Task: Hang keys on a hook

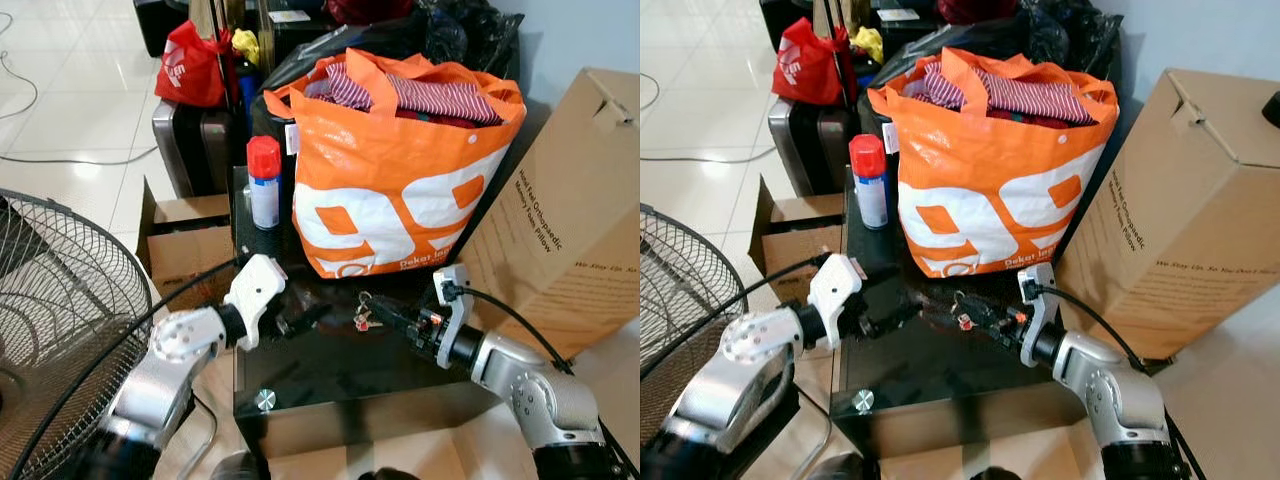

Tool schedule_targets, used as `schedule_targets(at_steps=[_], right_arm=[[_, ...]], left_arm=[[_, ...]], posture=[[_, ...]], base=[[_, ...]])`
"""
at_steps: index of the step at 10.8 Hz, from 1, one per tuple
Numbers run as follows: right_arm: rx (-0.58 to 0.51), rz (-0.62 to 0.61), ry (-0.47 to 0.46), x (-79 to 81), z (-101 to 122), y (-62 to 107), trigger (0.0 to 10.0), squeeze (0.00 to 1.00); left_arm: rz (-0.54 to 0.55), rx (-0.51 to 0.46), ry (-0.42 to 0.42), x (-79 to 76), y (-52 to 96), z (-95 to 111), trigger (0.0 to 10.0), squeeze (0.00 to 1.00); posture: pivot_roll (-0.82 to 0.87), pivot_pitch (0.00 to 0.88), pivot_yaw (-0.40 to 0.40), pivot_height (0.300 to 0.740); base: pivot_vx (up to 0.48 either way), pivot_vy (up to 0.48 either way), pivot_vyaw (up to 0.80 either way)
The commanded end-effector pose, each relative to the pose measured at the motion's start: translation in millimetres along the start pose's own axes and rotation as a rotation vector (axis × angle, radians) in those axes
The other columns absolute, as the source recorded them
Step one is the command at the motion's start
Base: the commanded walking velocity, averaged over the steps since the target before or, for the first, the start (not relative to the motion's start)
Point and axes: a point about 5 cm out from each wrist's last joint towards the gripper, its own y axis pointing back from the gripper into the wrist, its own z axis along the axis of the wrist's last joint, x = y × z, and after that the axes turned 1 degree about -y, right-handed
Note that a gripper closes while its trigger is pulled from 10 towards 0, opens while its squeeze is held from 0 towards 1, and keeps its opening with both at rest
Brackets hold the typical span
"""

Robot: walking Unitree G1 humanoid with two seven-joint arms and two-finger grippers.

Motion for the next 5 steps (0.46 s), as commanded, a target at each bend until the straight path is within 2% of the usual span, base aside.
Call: schedule_targets(at_steps=[1,2,3,5], right_arm=[[-0.005,-0.035,0.04,-2.6,6.5,0.8,0.0,0.0],[0.032,-0.074,0.069,-6.2,1.2,-1.4,0.0,0.0],[0.076,-0.123,0.097,-9.5,-7.1,-6.1,0.0,0.0],[0.139,-0.266,0.141,-23.4,-22.6,-17.3,0.0,0.0]], left_arm=[[-0.017,0.023,-0.025,-2.2,-2.2,-2.9,10.0,0.0],[-0.04,0.053,-0.027,-7.1,-0.6,-7.0,10.0,0.0],[-0.075,0.135,-0.055,-17.0,5.9,-20.8,10.0,0.0],[-0.095,0.229,-0.088,-30.7,18.3,-40.2,10.0,0.0]], posture=[[-0.03,0.031,-0.036,0.74],[-0.03,0.033,-0.035,0.74],[-0.03,0.044,-0.039,0.74],[-0.02,0.053,-0.046,0.74]], base=[[0.0,0.0,0.0],[0.0,0.0,0.0],[0.0,0.0,0.0],[0.0,0.0,0.0]])
